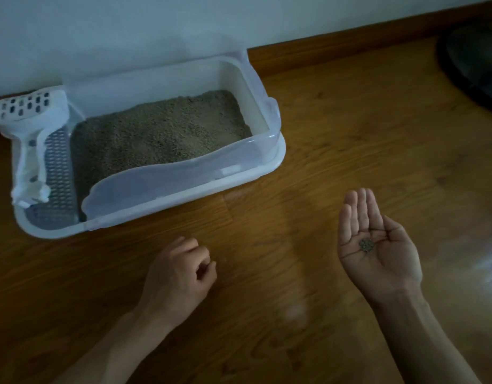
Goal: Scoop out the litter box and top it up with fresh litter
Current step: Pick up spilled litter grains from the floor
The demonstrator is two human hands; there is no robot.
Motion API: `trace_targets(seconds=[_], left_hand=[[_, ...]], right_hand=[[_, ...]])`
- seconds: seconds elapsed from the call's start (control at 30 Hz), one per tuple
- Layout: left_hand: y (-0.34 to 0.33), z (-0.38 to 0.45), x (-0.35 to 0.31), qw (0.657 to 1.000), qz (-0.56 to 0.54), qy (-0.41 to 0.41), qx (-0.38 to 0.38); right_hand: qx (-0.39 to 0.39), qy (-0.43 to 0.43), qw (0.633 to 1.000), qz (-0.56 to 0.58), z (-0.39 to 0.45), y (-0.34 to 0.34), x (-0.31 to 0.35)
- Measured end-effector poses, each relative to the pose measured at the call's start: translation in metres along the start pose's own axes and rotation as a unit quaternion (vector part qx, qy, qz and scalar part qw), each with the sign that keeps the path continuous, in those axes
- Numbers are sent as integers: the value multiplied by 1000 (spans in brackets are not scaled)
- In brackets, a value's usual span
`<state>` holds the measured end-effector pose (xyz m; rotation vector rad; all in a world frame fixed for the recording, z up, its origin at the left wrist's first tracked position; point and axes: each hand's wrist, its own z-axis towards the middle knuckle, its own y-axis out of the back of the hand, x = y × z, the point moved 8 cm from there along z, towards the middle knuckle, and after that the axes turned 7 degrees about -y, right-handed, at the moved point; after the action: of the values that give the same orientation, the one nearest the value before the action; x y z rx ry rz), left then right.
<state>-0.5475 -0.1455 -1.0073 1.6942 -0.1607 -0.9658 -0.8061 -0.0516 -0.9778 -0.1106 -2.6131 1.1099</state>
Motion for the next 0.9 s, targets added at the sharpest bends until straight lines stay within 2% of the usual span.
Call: trace_targets(seconds=[0.2,0.53,0.9], left_hand=[[13,-5,6,1000,-6,24,-8],[33,-18,22,998,-14,51,-32],[21,-30,13,1000,1,24,-7]], right_hand=[[8,2,1000,14,4,9,11],[12,-35,999,-15,15,1,-22],[20,-37,999,-12,0,3,-30]])
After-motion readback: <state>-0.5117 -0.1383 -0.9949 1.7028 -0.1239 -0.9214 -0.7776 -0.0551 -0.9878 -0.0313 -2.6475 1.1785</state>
